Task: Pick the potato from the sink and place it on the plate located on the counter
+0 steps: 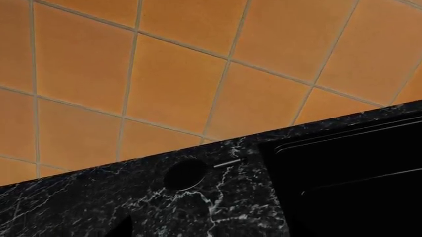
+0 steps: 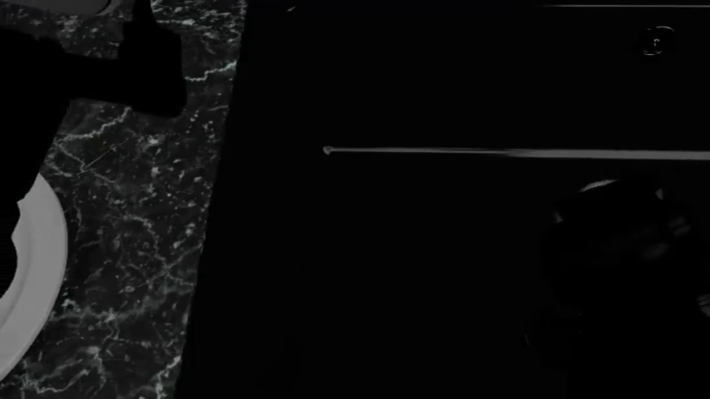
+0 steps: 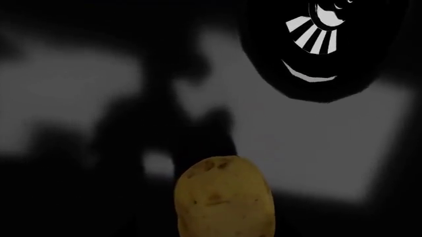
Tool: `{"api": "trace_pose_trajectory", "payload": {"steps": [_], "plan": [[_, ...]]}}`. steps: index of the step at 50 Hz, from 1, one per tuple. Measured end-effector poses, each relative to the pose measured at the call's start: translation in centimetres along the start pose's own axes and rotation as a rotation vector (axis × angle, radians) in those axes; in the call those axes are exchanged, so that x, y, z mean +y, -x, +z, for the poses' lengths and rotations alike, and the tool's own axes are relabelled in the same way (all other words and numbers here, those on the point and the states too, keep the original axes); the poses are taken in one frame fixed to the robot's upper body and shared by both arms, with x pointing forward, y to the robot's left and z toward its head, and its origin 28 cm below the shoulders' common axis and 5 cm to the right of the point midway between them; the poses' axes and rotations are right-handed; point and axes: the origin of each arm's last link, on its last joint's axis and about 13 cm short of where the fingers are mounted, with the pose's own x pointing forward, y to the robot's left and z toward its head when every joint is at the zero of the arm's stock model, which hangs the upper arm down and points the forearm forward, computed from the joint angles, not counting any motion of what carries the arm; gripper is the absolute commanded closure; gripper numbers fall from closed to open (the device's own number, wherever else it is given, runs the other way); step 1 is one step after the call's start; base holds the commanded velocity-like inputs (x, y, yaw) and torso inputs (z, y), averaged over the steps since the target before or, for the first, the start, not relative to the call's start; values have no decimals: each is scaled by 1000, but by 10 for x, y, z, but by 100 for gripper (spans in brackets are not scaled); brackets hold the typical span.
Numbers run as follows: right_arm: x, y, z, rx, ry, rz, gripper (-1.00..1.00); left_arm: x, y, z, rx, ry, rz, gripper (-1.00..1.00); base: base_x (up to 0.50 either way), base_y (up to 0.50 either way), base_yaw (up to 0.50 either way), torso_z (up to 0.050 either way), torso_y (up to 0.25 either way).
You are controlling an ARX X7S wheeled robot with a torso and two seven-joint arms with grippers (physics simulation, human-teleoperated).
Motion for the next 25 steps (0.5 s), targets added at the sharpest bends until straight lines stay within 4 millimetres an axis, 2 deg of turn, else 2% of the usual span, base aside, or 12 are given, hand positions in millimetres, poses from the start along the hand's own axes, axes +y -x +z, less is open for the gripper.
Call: {"api": "trace_pose_trajectory", "payload": {"steps": [9,10,25], "plan": [[2,-4,-3,8,-7,-12,-100,0,-2,-3,6,-2,2,-100,0,0,0,0,0],[2,-4,-3,8,-7,-13,100,0,-2,-3,7,-3,2,-100,0,0,0,0,0],[-1,-3,-3,8,2,-53,100,1,-2,-3,9,-2,1,-100,0,0,0,0,0]]}}
